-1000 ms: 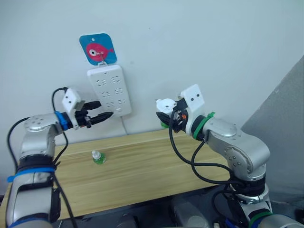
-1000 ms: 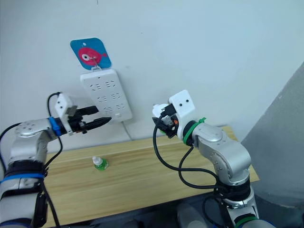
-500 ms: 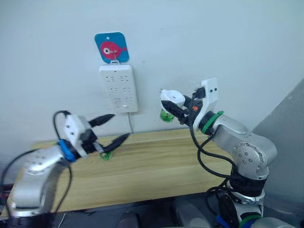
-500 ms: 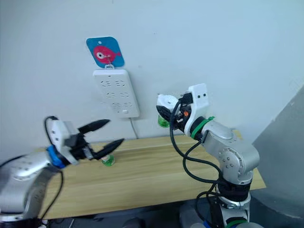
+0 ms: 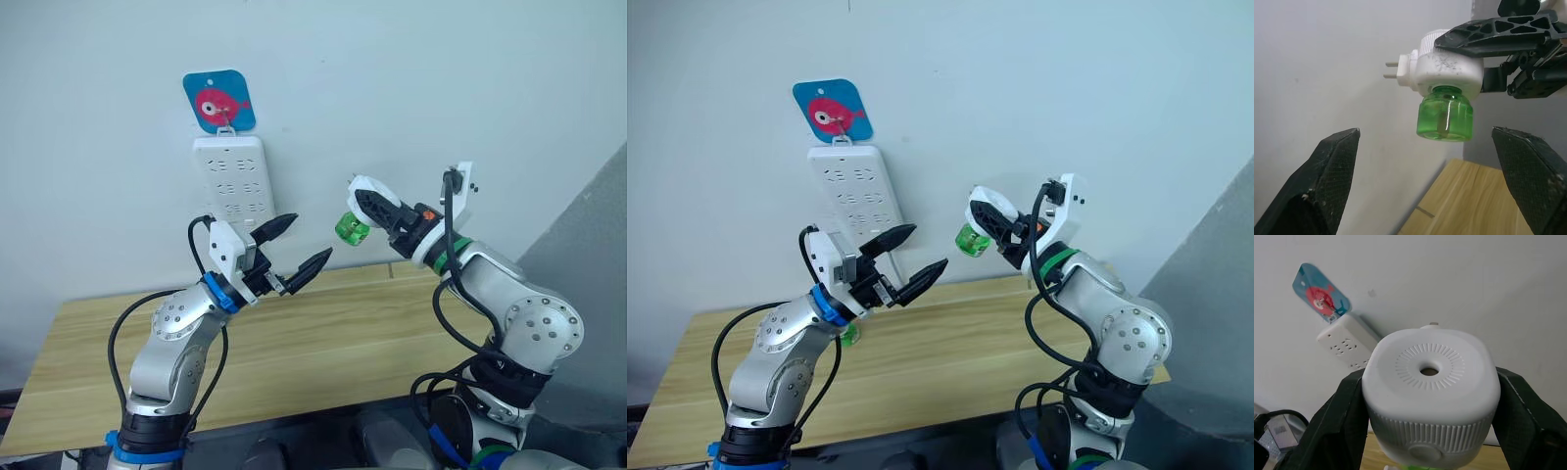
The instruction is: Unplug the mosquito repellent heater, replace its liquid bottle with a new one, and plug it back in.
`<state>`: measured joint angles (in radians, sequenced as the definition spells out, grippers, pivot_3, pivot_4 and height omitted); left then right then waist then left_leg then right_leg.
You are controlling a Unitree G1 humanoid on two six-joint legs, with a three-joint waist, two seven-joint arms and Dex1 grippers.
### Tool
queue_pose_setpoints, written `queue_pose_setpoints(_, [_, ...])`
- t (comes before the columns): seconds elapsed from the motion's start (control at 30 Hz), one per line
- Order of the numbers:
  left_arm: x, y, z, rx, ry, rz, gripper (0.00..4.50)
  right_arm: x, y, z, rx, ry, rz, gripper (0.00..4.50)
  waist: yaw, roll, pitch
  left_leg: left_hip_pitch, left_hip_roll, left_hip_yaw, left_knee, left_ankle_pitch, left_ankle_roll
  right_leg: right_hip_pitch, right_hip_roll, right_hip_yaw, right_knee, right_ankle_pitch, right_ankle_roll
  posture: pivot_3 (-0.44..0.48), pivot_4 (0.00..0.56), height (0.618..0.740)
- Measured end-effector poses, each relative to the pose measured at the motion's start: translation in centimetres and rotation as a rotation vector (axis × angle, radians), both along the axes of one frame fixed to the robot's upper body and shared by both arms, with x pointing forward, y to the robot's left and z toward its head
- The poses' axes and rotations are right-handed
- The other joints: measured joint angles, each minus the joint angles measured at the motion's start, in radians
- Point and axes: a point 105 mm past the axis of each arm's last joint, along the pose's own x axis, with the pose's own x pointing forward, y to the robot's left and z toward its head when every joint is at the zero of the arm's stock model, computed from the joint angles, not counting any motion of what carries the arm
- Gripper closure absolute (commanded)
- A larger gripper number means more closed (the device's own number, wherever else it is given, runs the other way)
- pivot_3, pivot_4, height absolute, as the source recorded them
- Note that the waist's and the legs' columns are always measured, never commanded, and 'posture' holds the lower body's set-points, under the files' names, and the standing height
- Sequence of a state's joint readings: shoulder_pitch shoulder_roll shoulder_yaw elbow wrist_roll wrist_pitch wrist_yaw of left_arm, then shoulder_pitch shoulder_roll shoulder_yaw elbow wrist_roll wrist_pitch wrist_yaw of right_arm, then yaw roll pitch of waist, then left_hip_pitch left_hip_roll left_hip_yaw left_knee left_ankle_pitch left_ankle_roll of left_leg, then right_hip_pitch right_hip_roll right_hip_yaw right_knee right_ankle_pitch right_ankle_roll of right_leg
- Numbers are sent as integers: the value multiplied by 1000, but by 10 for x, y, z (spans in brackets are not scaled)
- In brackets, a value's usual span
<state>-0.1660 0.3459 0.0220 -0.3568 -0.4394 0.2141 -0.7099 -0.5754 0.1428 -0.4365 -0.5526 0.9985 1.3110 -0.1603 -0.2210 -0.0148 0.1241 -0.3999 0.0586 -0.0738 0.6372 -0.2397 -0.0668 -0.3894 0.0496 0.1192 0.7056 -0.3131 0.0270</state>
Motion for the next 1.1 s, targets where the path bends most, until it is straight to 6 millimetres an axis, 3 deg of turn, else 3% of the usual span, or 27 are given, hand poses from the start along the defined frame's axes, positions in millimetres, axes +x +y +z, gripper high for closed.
queue_pose_setpoints(0.47, [10,-26,5,-40,-49,-46,0,-12,27,15,161,43,102,1470,-6,0,0,0,0,0,3,0,0,0,0,1,2,-3,4,-196,52,729])
queue_pose_setpoints(0.97, [12,-24,8,-61,-55,-13,0,-14,27,17,140,44,102,1470,-5,0,0,0,0,0,5,0,0,0,1,1,4,-3,5,-189,56,729])
queue_pose_setpoints(1.1, [12,-25,8,-67,-54,-18,912,-14,27,18,138,46,99,1470,-4,0,0,0,0,0,6,0,0,0,1,1,5,-3,5,-189,58,729])
